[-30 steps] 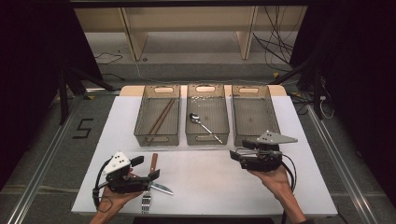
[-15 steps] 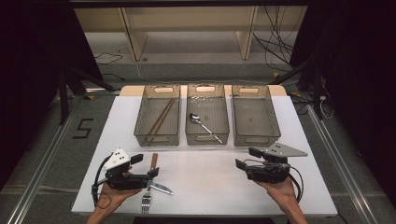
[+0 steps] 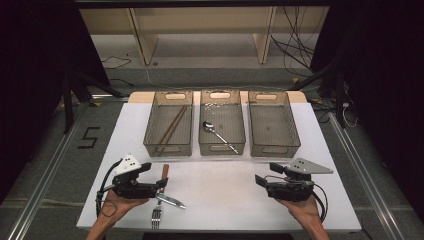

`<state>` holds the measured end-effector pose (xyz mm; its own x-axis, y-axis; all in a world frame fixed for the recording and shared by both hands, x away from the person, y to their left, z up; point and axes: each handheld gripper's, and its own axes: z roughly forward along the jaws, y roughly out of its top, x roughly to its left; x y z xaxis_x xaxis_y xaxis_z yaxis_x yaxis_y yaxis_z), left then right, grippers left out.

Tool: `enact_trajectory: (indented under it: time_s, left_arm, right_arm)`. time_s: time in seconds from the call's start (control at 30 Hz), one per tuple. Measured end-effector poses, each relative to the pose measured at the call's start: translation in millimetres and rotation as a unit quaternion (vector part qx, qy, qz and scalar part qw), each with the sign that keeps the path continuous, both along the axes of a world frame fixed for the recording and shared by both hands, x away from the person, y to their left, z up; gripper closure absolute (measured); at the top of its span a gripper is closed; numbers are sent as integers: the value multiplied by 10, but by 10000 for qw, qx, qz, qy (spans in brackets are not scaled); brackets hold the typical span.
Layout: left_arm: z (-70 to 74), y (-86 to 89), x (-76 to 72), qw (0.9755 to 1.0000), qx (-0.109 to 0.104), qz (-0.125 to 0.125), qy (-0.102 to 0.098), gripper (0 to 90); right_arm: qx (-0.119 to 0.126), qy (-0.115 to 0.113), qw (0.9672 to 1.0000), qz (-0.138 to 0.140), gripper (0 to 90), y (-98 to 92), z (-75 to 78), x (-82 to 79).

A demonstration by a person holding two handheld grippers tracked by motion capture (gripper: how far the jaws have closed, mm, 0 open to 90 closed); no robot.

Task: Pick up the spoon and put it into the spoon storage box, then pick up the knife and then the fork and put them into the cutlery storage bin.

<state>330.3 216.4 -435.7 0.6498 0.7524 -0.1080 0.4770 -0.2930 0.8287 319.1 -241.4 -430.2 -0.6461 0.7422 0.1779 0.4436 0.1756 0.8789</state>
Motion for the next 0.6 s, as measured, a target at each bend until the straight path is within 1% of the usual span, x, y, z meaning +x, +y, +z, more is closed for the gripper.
enact_trajectory:
  time_s: [0.23,0.37,0.47,0.6]
  left_arm:
    - [6,50,63,9997,249,-18,62,163]
    - [21,75,96,9994,325,4,108,164]
    - [29,94,123,9987,476,-31,152,164]
    - [38,111,167,9982,566,-18,203,166]
  right_arm:
    - [0,41,10000,-8,275,1,-16,-28]
    - [-24,54,10000,18,273,4,-30,-36]
    - [-48,43,10000,14,272,1,-34,-40]
    - [-44,55,10000,-4,272,-14,-42,-48]
